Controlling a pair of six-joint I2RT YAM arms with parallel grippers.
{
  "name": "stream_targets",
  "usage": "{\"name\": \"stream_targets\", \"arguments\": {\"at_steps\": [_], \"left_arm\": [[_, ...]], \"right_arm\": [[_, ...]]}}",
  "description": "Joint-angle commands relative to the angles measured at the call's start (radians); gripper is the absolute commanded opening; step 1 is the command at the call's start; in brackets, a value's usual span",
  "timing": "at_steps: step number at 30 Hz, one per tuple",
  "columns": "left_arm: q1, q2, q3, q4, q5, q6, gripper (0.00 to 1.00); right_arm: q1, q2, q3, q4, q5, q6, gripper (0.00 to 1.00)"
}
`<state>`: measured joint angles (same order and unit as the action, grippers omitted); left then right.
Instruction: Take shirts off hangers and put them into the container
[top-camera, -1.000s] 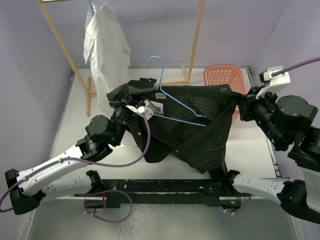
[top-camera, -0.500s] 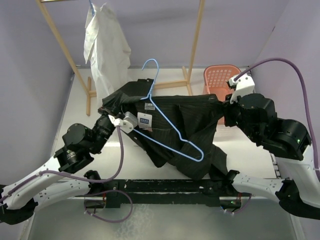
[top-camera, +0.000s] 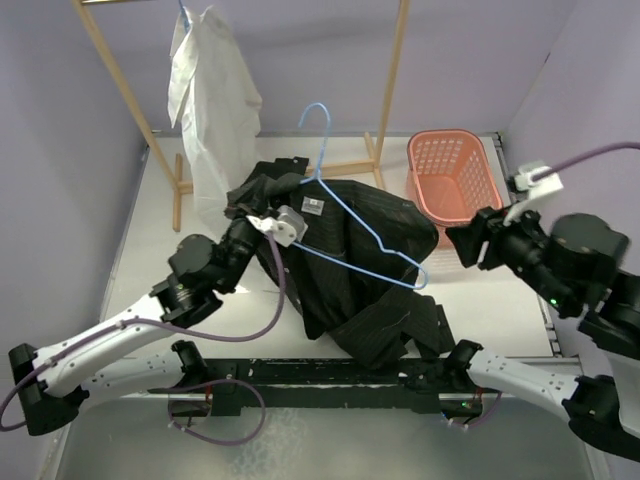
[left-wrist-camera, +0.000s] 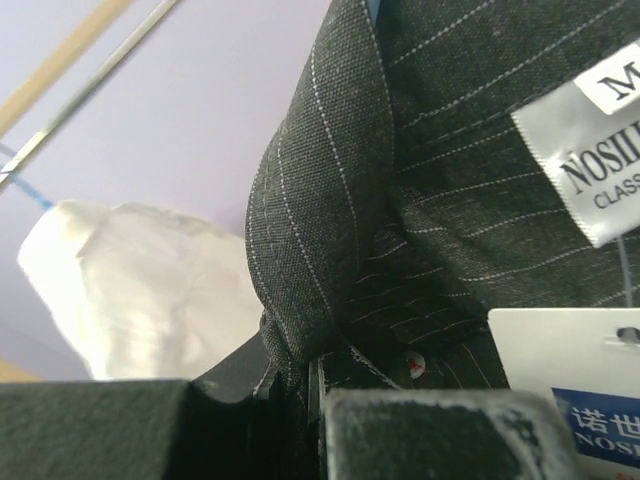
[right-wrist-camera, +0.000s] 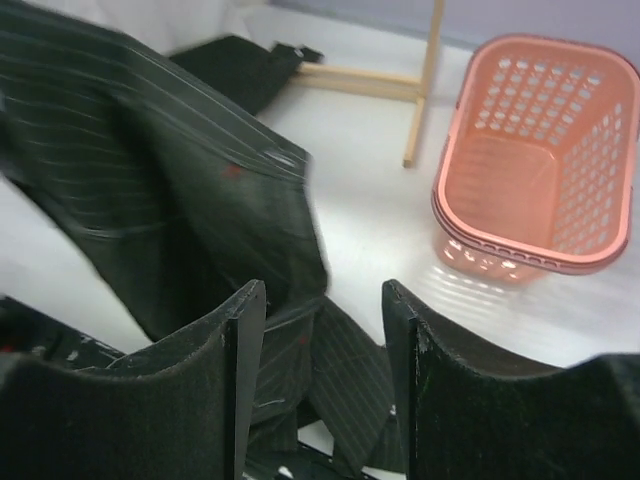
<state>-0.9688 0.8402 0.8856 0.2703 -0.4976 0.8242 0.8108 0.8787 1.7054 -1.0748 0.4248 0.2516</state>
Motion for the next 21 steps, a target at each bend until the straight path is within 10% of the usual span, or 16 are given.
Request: {"name": "stream_targets", "arguments": {"at_steps": [1, 21], "left_arm": [[0.0, 0.078, -0.106, 0.327, 0.055, 0.058, 0.0], [-0.003, 0.115, -0.214, 0.511, 0.119, 0.05, 0.0]], "right_arm": [[-0.004, -0.054, 0.081, 0.055, -0.123, 0.028, 0.52], [-0.004, 0.074, -0.006, 0.23, -0.487, 0.086, 0.45]]}}
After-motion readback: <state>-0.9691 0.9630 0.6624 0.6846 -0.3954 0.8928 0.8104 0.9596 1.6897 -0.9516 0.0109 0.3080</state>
